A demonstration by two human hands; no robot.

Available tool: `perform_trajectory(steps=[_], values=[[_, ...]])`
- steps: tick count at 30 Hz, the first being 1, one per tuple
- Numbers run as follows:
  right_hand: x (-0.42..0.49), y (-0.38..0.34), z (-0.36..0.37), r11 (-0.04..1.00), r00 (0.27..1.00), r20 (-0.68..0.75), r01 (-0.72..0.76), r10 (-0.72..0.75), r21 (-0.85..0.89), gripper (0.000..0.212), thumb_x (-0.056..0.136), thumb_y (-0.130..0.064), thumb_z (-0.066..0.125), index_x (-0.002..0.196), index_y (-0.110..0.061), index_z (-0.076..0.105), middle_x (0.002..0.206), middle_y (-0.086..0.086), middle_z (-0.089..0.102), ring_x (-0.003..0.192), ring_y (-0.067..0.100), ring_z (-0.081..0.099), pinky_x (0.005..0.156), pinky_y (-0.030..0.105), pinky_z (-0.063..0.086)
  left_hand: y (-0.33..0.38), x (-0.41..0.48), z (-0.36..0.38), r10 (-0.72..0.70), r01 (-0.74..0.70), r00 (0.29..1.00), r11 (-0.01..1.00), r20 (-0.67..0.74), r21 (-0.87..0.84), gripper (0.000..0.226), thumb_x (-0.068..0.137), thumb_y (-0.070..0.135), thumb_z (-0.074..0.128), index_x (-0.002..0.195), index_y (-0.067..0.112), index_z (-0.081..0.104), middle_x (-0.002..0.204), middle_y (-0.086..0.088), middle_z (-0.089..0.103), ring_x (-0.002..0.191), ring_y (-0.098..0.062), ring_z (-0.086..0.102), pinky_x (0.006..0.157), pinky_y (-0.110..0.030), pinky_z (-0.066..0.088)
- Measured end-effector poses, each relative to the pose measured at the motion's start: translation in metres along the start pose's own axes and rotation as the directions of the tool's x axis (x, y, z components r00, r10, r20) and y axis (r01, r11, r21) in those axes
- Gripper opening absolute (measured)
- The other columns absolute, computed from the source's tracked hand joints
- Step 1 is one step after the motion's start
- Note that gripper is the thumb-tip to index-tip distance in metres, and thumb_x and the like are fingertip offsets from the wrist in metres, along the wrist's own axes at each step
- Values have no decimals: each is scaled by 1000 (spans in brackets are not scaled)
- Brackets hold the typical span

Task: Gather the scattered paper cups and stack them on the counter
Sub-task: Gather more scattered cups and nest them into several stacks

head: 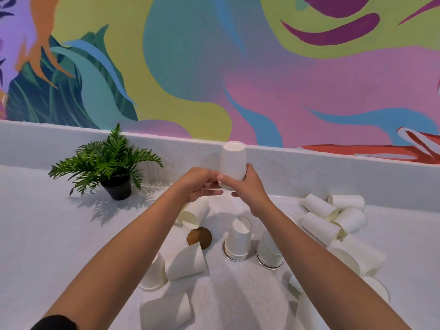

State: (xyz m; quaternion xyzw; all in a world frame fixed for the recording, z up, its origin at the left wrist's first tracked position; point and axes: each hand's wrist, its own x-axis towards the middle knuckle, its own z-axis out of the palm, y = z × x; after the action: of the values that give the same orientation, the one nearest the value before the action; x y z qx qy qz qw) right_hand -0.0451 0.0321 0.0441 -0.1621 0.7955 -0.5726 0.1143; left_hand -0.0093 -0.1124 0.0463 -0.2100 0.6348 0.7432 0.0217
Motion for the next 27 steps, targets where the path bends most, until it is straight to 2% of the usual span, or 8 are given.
perform_trajectory(steps=[2, 5, 7, 12, 20, 22, 25, 27], values=[[0, 0, 1, 999, 1000, -18, -10, 9, -34, 64, 75, -37, 77, 125, -22, 40, 111, -4, 50, 103, 16, 53, 79, 29, 52, -7, 7, -8, 102, -41, 985, 923, -139, 383, 16, 86, 5, 60, 97, -3, 68, 88, -14, 67, 79, -24, 65, 68, -32, 59], [0, 4, 0, 995, 998, -27, -52, 50, -85, 66, 75, -35, 77, 127, -19, 40, 111, -2, 48, 101, 15, 52, 78, 27, 46, -27, 13, -16, 272, 74, 939, 432, -209, 899, 9, 83, 13, 59, 81, 4, 61, 80, -11, 64, 76, -28, 61, 58, -30, 48], [1, 7, -1, 992, 996, -24, -83, 81, -92, 66, 76, -35, 77, 128, -18, 39, 112, -2, 47, 102, 15, 51, 81, 28, 45, -45, 16, -15, 264, 126, 945, 241, -190, 962, 18, 87, 20, 59, 99, 7, 60, 100, -11, 66, 91, -27, 62, 67, -28, 46], [4, 12, -6, 984, 992, -13, -126, 125, -126, 68, 77, -37, 76, 131, -20, 37, 114, -2, 45, 103, 15, 50, 88, 31, 46, -73, 30, -7, 215, 162, 958, 139, -189, 977, 37, 89, 27, 64, 120, 9, 57, 115, -9, 65, 103, -23, 63, 78, -27, 50], [6, 19, -11, 976, 987, 4, -158, 160, -149, 68, 78, -38, 75, 131, -19, 36, 112, -2, 44, 102, 15, 49, 84, 29, 44, -91, 47, -7, 157, 211, 953, 277, -261, 938, 68, 64, 51, 81, 115, 17, 51, 107, -2, 64, 95, -21, 62, 83, -32, 55], [5, 20, -12, 977, 986, 12, -166, 169, -134, 68, 78, -36, 76, 130, -18, 37, 113, -1, 46, 102, 17, 50, 82, 30, 44, -85, 47, -5, 189, 192, 927, 502, -323, 844, 75, 65, 54, 78, 119, 13, 49, 111, -6, 61, 97, -24, 62, 81, -36, 57], [5, 21, -12, 979, 983, 11, -184, 186, -90, 67, 77, -34, 77, 128, -17, 38, 113, 0, 47, 101, 18, 51, 78, 29, 42, -53, 44, 1, 137, 35, 887, 932, -442, 361, 67, 75, 41, 75, 124, 9, 42, 119, -11, 54, 101, -28, 59, 77, -41, 59], [5, 21, -11, 975, 977, -1, -213, 214, -66, 67, 77, -35, 77, 128, -18, 37, 113, 0, 46, 100, 17, 50, 78, 29, 43, -27, 40, 4, 76, -80, 871, 997, -485, 12, 63, 78, 33, 73, 124, 10, 38, 123, -12, 50, 103, -29, 58, 74, -41, 58]])
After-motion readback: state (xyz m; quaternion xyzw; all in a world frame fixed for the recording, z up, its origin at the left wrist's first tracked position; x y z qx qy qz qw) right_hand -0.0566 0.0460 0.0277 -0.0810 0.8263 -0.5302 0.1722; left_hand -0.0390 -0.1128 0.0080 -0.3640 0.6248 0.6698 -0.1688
